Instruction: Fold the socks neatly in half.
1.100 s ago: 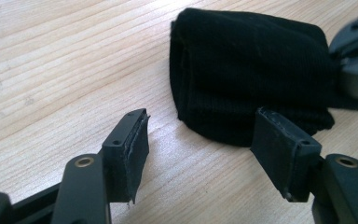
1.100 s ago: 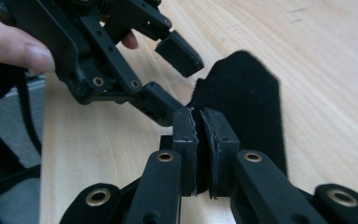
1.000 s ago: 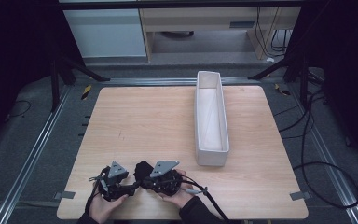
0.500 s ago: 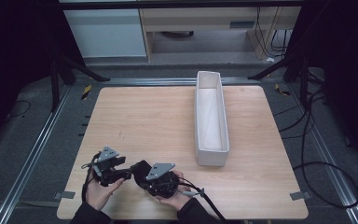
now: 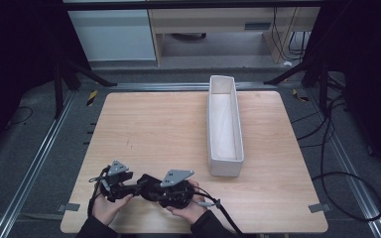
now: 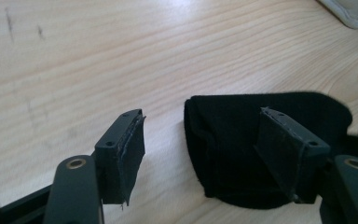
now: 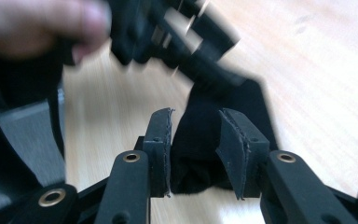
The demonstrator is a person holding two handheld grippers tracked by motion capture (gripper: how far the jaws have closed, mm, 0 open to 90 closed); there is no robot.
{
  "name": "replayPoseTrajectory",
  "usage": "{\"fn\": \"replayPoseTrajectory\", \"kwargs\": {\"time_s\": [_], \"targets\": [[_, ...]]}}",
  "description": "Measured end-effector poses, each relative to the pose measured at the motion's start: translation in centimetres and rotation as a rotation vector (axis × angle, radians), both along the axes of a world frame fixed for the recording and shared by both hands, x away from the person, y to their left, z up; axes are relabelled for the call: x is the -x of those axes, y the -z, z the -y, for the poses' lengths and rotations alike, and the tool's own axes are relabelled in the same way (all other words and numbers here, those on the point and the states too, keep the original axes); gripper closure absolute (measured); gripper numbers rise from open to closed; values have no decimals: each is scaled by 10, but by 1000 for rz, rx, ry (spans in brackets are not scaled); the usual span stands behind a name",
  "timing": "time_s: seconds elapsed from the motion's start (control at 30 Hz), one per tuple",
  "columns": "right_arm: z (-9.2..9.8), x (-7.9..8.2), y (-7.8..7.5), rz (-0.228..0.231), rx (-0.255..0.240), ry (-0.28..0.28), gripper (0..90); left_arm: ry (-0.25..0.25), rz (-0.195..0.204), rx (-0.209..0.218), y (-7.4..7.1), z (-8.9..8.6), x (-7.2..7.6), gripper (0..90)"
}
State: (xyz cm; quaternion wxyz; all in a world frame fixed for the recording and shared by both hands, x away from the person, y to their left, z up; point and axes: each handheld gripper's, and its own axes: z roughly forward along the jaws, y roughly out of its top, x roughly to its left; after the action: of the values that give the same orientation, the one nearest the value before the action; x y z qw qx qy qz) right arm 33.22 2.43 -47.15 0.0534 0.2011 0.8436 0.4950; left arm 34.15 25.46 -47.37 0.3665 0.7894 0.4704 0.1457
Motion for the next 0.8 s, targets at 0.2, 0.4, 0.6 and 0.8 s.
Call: {"fn": "replayPoseTrajectory", "kwargs": {"time_s": [0.2, 0.4, 0.6, 0.8], "targets": [[-5, -10, 0, -21, -13, 78, 656, -11, 8, 1, 3, -3, 10, 303], [-9, -4, 18, -43, 43, 60, 615, 1, 13, 7, 6, -3, 18, 283], [-3, -2, 11, -25, 23, 58, 592, 0, 24, -3, 6, -2, 20, 285], [-6, -18, 10, -18, -2, 118, 651, -1, 25, 5, 7, -3, 21, 285]]}}
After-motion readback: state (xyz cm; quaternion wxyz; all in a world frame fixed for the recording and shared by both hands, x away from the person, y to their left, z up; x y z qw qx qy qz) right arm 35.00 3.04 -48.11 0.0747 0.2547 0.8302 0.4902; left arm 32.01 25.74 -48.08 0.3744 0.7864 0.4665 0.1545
